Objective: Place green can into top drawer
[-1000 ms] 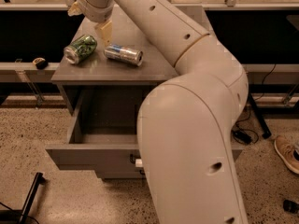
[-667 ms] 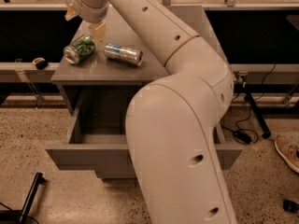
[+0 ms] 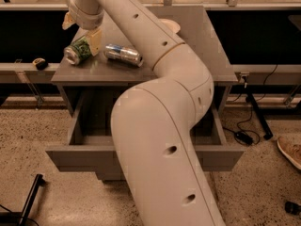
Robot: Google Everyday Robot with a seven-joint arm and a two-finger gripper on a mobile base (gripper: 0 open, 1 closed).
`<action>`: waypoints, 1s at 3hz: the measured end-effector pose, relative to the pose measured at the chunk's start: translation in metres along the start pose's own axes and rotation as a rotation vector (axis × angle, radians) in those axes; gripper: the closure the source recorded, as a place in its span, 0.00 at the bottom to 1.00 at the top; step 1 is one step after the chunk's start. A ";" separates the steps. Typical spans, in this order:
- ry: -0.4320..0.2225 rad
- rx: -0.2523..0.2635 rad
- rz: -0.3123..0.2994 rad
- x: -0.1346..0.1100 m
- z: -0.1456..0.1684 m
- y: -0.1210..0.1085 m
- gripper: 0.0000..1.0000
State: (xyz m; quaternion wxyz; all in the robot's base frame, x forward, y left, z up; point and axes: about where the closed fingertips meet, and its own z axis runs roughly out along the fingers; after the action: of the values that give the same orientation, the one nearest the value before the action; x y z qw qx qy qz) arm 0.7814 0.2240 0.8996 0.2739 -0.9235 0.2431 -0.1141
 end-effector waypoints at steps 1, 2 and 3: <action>-0.036 -0.020 -0.016 -0.011 0.015 -0.001 0.25; -0.071 -0.049 -0.022 -0.020 0.034 0.001 0.30; -0.083 -0.068 -0.029 -0.023 0.043 0.002 0.46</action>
Offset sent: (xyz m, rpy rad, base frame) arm 0.0000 0.0288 -0.0291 -0.0230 0.0914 0.0668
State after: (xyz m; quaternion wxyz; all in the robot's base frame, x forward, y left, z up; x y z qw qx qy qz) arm 0.7754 0.2531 0.8614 0.2503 -0.9396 0.2222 -0.0713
